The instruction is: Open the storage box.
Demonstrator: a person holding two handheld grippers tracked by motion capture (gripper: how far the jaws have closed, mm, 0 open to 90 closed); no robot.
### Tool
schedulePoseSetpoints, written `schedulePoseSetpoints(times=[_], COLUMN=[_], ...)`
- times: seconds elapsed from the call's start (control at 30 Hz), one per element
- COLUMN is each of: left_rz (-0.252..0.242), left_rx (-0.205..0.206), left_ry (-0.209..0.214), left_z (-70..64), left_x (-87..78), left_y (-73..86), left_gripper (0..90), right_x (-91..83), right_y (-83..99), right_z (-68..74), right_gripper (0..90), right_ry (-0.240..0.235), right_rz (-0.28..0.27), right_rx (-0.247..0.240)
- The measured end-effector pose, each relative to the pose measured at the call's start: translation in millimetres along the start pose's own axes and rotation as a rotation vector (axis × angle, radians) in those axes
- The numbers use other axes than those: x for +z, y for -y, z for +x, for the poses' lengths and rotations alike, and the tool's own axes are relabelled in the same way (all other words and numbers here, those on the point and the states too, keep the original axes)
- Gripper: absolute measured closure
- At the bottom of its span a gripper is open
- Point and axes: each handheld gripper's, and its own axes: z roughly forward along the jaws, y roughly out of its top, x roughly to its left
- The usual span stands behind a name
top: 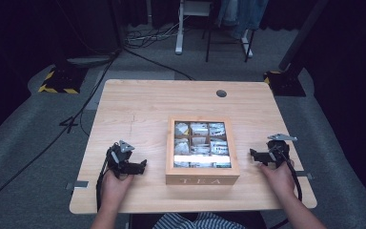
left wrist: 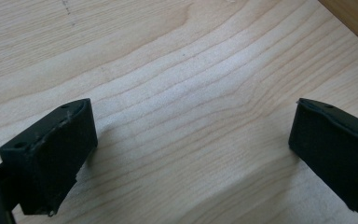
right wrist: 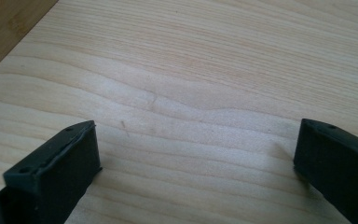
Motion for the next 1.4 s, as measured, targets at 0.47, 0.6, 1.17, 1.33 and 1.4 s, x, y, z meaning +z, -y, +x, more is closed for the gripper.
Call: schedulePoseSetpoints(times=[0.47, 0.6, 1.17, 1.33, 1.4], left_rz=[0.001, 0.000, 0.000, -0.001, -0.001], left_rx=[-0.005, -0.010, 0.002, 0.002, 0.002], left_ry=[0.001, -0.001, 0.009, 0.009, 0.009], left_z=[0.3, -0.1, 0.2, 0.2, 0.2], left_x=[2.0, 2.1, 2.6, 2.6, 2.6], left_y=[-2.4, -2.4, -2.9, -2.9, -2.9], left_gripper=[0.8, 0.9, 0.8, 0.8, 0.8], right_x=[-5.7, -13.6, -67.6, -75.6, -78.9], right_y=[-0.4, -1.5, -6.8, -9.3, -11.4], right_z=[0.1, -1.1, 0.6, 2.7, 5.3], right_gripper=[18.3, 35.4, 42.3, 42.3, 42.0], right_ry=[-0.037, -0.060, -0.196, -0.214, -0.226], right_rz=[-0.006, 0.012, -0.124, -0.139, -0.141], right_rx=[-0.045, -0.057, -0.010, -0.012, -0.020])
